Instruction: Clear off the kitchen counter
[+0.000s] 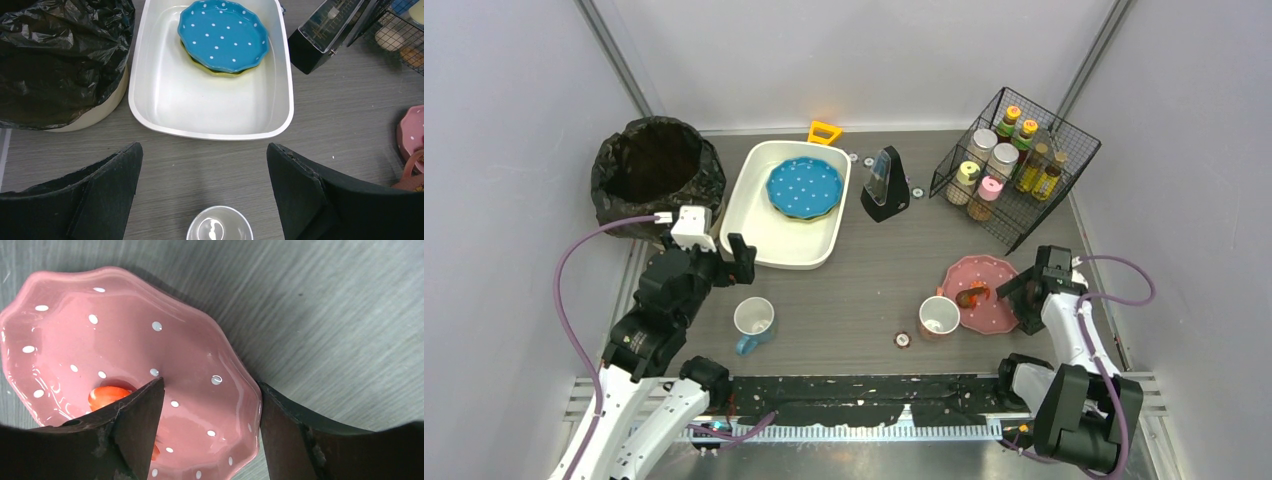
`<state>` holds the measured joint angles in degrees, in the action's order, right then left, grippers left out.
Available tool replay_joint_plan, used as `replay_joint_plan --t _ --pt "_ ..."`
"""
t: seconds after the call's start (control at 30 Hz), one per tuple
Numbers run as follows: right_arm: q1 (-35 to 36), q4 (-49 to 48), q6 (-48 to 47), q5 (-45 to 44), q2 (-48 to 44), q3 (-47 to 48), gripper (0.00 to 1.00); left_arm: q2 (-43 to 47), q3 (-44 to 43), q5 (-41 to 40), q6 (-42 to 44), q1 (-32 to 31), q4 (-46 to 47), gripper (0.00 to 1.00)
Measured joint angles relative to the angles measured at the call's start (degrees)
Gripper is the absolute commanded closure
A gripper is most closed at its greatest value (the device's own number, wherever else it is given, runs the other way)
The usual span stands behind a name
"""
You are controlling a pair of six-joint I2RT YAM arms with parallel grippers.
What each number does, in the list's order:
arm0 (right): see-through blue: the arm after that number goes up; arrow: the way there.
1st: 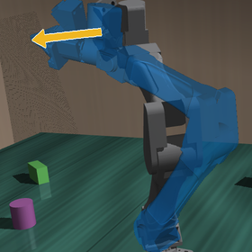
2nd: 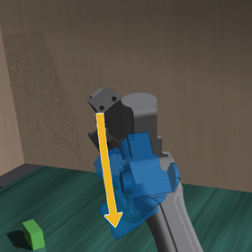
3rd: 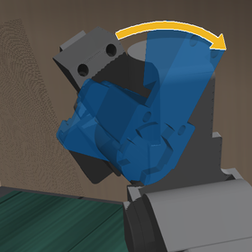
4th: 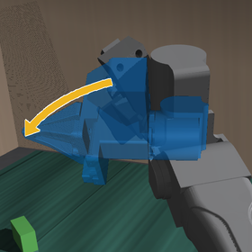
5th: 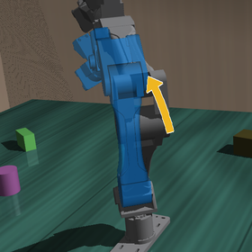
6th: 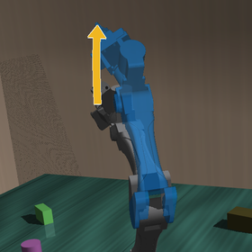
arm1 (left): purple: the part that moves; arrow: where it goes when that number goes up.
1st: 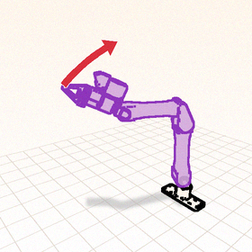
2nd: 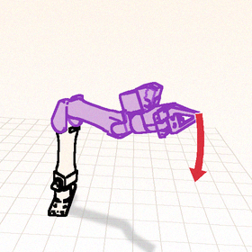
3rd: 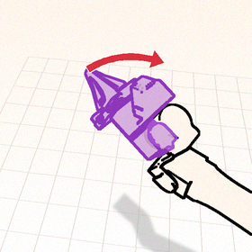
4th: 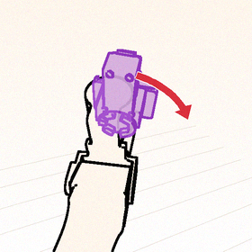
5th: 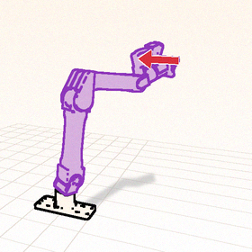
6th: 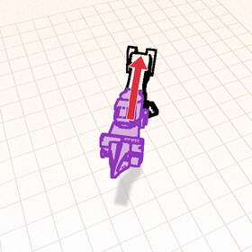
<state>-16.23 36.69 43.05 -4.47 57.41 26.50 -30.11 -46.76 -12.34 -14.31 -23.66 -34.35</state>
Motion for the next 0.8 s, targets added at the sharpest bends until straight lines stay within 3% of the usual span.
replay_joint_plan --t 0.2,0.53,0.8 --pt "2.8 -4.4 -1.7 3.1 2.4 0.7 0.42 0.0 0.1 -0.2 0.0 0.0 0.2 0.05" --pt "14.4 -14.2 -0.2 7.8 14.8 5.8 0.62 0.5 0.4 -0.7 0.2 0.0 0.3 0.05" --pt "20.5 -19.3 4.9 9.6 22.6 10.0 0.88 0.6 1.3 -0.6 0.0 0.0 1.1 0.0"
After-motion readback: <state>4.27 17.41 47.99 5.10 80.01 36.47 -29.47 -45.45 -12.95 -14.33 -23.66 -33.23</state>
